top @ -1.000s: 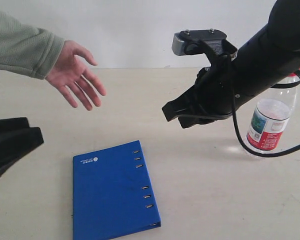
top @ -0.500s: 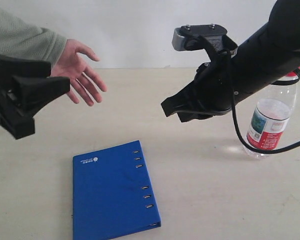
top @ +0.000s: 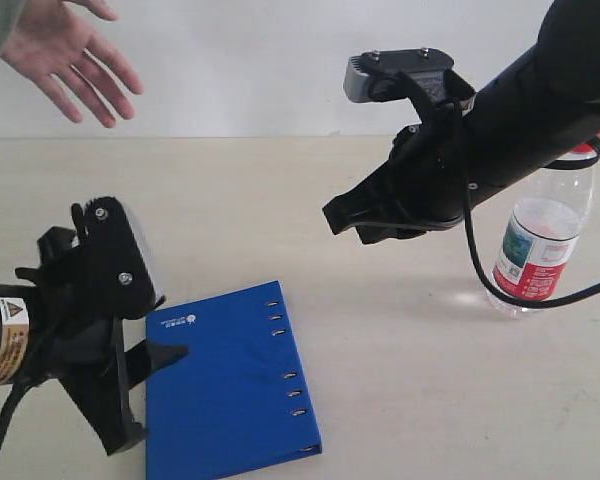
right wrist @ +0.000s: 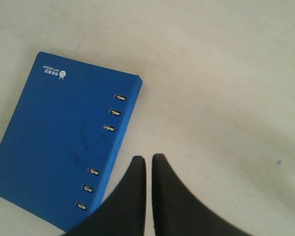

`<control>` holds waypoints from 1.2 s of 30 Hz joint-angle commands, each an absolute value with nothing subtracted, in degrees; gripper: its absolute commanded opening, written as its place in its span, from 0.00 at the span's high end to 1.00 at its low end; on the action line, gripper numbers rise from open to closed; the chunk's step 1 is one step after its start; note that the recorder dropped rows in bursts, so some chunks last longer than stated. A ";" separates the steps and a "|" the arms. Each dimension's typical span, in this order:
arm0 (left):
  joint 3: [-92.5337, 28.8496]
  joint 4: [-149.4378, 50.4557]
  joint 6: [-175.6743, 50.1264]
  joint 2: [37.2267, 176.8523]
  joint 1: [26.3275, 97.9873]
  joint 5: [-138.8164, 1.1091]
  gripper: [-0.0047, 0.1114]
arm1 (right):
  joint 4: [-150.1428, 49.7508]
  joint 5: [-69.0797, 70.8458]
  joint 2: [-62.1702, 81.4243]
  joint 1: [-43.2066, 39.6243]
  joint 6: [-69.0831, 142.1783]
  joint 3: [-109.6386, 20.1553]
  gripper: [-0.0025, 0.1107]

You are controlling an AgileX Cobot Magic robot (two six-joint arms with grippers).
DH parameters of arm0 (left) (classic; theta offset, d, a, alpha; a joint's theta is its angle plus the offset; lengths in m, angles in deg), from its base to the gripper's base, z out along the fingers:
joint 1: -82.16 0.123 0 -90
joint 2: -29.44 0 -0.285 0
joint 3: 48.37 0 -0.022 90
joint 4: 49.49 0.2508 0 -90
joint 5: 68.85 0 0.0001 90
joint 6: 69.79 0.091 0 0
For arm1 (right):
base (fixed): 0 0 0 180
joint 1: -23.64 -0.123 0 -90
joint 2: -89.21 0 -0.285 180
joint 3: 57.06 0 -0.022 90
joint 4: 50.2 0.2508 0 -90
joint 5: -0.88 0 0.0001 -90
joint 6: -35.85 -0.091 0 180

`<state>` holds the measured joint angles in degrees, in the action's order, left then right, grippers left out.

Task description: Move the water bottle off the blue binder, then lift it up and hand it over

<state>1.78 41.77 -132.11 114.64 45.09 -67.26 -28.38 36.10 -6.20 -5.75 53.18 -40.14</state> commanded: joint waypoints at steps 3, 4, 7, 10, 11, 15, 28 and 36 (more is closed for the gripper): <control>-4.08 4.54 -131.80 117.41 44.35 -47.85 0.55 | -28.98 36.17 -5.58 -5.45 53.34 -39.97 0.98; -5.15 -4.75 -128.79 117.52 44.35 -47.59 0.55 | -28.98 36.17 -5.58 -5.45 53.34 -39.97 0.98; -7.51 -31.52 -109.65 117.73 44.47 -47.03 0.55 | -29.10 36.41 -5.58 -5.45 53.51 -39.97 0.98; -8.44 -53.15 -89.53 117.73 45.49 -44.47 0.55 | -30.25 36.85 -5.58 -5.45 53.51 -39.97 0.98; -8.44 -59.07 -83.05 117.88 46.30 -43.69 0.55 | -30.63 36.85 -5.58 -5.45 53.24 -39.97 0.98; -6.10 -71.17 -74.28 118.85 50.67 -42.65 0.55 | -31.29 37.23 -5.71 -5.45 50.87 -39.97 0.98; 2.53 -124.78 -23.97 125.02 56.57 -48.91 0.55 | -31.08 37.09 -13.87 -5.45 49.87 -39.85 0.98; 2.42 -137.54 -8.44 129.04 56.57 -55.24 0.55 | -31.19 36.54 -17.54 -5.45 49.87 -39.85 0.98</control>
